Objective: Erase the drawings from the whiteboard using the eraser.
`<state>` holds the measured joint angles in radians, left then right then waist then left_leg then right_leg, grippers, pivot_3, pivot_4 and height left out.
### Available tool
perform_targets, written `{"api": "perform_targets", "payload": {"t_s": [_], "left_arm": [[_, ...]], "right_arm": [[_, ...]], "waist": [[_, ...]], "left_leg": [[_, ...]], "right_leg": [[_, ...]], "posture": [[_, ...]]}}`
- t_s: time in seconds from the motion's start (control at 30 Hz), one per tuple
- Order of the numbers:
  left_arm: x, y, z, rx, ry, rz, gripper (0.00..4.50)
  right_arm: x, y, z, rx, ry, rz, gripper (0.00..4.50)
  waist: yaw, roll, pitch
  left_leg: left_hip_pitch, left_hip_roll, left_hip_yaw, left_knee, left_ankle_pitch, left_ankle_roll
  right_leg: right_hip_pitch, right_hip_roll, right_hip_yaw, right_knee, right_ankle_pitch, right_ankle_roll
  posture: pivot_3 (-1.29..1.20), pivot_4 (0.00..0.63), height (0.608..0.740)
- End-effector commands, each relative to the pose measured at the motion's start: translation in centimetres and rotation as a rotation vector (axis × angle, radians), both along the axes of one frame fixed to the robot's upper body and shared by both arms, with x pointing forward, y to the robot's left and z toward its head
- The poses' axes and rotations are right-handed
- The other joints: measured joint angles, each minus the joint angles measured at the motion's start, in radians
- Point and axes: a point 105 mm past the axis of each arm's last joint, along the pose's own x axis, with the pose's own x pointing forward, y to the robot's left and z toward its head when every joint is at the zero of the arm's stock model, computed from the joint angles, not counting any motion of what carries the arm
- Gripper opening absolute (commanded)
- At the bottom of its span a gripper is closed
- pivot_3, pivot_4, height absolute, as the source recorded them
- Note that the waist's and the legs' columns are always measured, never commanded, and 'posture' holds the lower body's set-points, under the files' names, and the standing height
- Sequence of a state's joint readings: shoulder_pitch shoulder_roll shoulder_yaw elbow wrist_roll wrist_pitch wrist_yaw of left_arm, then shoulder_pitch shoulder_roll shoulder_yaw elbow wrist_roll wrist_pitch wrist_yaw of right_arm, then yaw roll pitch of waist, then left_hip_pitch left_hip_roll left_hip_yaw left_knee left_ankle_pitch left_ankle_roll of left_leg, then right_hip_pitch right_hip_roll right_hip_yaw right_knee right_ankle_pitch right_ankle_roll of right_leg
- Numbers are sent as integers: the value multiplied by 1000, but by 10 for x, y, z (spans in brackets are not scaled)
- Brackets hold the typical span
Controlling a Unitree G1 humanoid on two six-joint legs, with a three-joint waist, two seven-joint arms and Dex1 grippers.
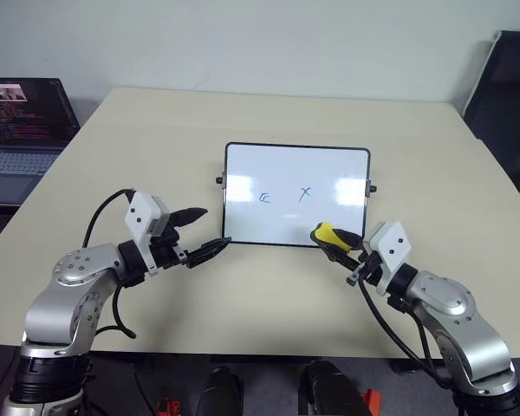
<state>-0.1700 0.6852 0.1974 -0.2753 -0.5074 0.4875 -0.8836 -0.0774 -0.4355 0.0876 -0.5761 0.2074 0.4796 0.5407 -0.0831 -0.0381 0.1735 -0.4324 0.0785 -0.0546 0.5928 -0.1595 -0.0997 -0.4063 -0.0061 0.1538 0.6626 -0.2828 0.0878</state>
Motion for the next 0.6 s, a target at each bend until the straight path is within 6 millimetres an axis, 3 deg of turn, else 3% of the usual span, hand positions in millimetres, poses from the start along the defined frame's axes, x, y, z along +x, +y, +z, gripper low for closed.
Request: {"api": "perform_targets", "payload": {"t_s": [0.03, 0.33, 0.47, 0.6], "left_arm": [[-3, -1, 19, 13, -91, -4, 4500], [-3, -6, 17, 9, -98, 0, 4500], [-1, -2, 13, 20, -89, 19, 4500], [-2, -3, 10, 21, -72, 6, 4500]], "right_arm": [[2, 4, 11, 5, -54, 12, 973], [22, 11, 20, -19, -92, -8, 973], [39, 19, 20, -78, -107, -37, 973], [69, 28, 32, -157, -153, -107, 973]], "waist": [[0, 0, 0], [0, 0, 0], [-2, 0, 0], [-2, 0, 0]], "left_leg": [[0, 0, 0, 0, 0, 0], [0, 0, 0, 0, 0, 0], [0, 0, 0, 0, 0, 0], [0, 0, 0, 0, 0, 0]], "right_leg": [[0, 0, 0, 0, 0, 0], [0, 0, 0, 0, 0, 0], [0, 0, 0, 0, 0, 0], [0, 0, 0, 1, 0, 0]], "posture": [[0, 150, 740], [0, 150, 740], [0, 150, 740], [0, 150, 740]]}}
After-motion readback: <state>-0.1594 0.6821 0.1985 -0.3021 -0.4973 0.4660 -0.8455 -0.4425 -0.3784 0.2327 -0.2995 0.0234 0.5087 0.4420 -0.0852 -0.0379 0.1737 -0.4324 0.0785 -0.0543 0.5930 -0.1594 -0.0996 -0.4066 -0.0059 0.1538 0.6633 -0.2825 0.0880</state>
